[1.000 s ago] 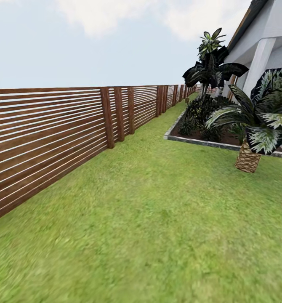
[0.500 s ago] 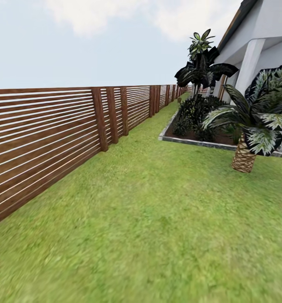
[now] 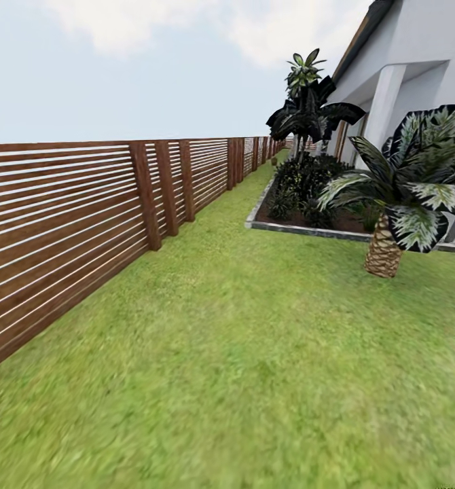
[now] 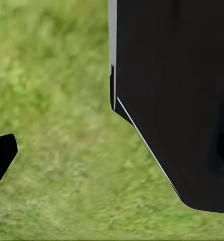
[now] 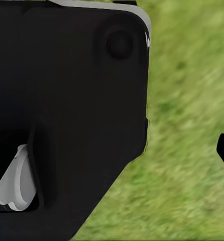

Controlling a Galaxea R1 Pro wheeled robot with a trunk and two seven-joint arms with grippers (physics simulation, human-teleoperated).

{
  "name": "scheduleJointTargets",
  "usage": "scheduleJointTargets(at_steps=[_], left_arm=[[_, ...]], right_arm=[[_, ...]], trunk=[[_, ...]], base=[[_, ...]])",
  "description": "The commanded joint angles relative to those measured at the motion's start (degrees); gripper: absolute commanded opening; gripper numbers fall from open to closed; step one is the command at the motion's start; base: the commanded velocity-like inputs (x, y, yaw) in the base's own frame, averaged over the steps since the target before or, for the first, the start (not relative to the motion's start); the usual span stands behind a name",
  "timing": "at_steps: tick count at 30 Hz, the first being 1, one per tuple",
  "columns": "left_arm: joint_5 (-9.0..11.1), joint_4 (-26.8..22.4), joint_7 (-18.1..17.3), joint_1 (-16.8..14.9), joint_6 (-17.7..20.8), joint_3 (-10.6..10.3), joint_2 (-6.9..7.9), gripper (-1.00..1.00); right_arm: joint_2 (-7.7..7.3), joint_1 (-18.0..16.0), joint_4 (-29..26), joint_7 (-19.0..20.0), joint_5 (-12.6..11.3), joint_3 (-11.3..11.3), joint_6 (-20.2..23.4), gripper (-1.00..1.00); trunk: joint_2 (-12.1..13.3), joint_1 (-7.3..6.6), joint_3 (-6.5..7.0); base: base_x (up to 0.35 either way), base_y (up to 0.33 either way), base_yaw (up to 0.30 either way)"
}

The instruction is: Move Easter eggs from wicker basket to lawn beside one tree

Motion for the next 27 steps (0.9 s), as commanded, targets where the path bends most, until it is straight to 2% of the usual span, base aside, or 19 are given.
scheduleJointTargets(at_steps=[1, 16, 27], left_arm=[[0.0, 0.0, 0.0, 0.0, 0.0, 0.0, 0.00, 1.00], [0.0, 0.0, 0.0, 0.0, 0.0, 0.0, 0.00, 1.00], [0.0, 0.0, 0.0, 0.0, 0.0, 0.0, 0.01, 1.00]], right_arm=[[0.01, 0.0, 0.0, 0.0, 0.0, 0.0, 0.0, 1.00], [0.01, 0.0, 0.0, 0.0, 0.0, 0.0, 0.0, 1.00], [0.01, 0.0, 0.0, 0.0, 0.0, 0.0, 0.0, 1.00]], trunk=[[0.0, 0.04, -0.06], [0.0, 0.04, -0.06], [0.0, 0.04, -0.06]], base=[[0.322, 0.168, -0.267], [0.319, 0.179, -0.263], [0.317, 0.185, -0.041]])
